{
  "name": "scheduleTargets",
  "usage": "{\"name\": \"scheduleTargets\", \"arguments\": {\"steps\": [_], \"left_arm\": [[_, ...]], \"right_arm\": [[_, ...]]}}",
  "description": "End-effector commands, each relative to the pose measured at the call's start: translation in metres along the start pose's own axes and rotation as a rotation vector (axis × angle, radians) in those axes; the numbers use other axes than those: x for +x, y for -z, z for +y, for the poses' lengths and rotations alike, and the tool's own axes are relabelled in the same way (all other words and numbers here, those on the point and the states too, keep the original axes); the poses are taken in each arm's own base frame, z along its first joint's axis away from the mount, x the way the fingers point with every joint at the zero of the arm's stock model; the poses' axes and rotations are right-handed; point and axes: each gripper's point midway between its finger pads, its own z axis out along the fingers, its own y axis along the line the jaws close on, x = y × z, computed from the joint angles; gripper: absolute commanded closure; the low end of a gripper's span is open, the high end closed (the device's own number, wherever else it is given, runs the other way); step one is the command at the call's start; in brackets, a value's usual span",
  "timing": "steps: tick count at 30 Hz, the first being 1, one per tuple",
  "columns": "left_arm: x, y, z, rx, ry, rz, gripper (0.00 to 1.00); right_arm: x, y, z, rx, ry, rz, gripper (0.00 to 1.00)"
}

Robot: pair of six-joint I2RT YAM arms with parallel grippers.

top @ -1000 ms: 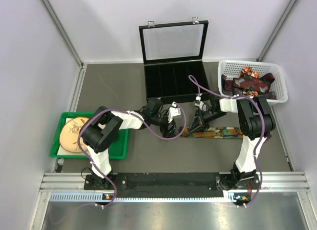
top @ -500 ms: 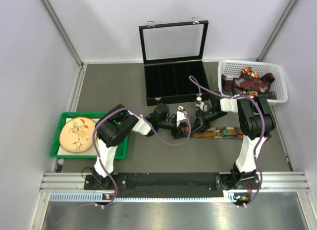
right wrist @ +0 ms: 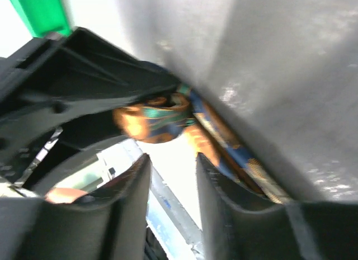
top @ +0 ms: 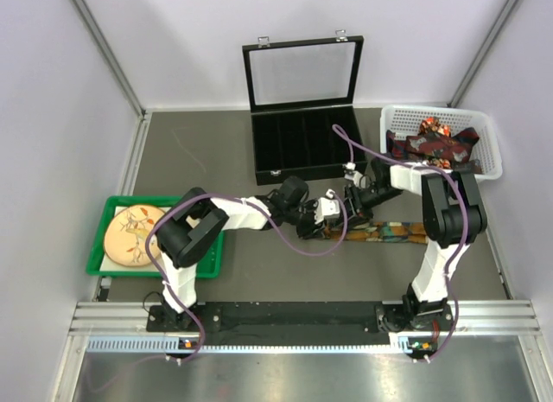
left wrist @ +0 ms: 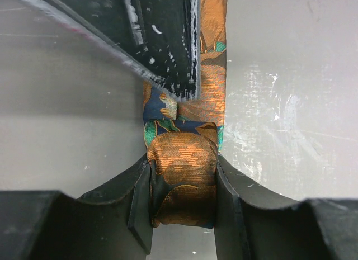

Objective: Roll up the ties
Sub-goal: Roll the tie at the center of the board.

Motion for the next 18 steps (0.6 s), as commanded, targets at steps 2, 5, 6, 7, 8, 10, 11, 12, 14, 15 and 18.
{"name": "scheduleTargets", "arguments": {"steps": [2,5,6,7,8,10,11,12,14,15,18], "left_arm": [[0.067,0.014,-0.014,-0.025,0.051,0.305,0.71],[0.066,0.01,-0.013,-0.027,0.035,0.322,0.66],[0.066,0.009,-0.013,-0.029,0.034,0.325,0.63],[0.065,0.008,-0.011,-0.034,0.031,0.329,0.61],[0.063,0.008,-0.011,-0.032,0.03,0.326,0.58],[0.061,0.007,-0.011,-0.031,0.025,0.323,0.57],[0.061,0.006,-0.012,-0.023,0.026,0.326,0.57],[0.06,0.005,-0.011,-0.023,0.025,0.325,0.57],[0.061,0.003,-0.011,-0.019,0.028,0.328,0.56],[0.061,0.004,-0.011,-0.018,0.028,0.332,0.55],[0.061,0.004,-0.008,-0.041,0.058,0.343,0.42]], "right_arm": [[-0.006,0.002,0.034,-0.112,0.036,-0.021,0.6],[-0.007,-0.012,0.039,-0.138,0.015,-0.009,0.58],[-0.008,-0.015,0.039,-0.141,0.011,-0.008,0.58],[-0.011,-0.02,0.034,-0.128,0.011,-0.01,0.58],[-0.01,-0.024,0.033,-0.121,0.002,-0.002,0.58],[-0.012,-0.028,0.029,-0.112,0.005,-0.002,0.58],[-0.011,-0.032,0.026,-0.107,0.002,0.007,0.6],[-0.011,-0.033,0.024,-0.099,0.003,0.01,0.64],[-0.01,-0.036,0.018,-0.084,0.005,0.023,0.87],[-0.007,-0.036,0.017,-0.078,0.001,0.034,0.94],[-0.002,-0.034,0.008,-0.031,0.014,0.045,1.0]]}}
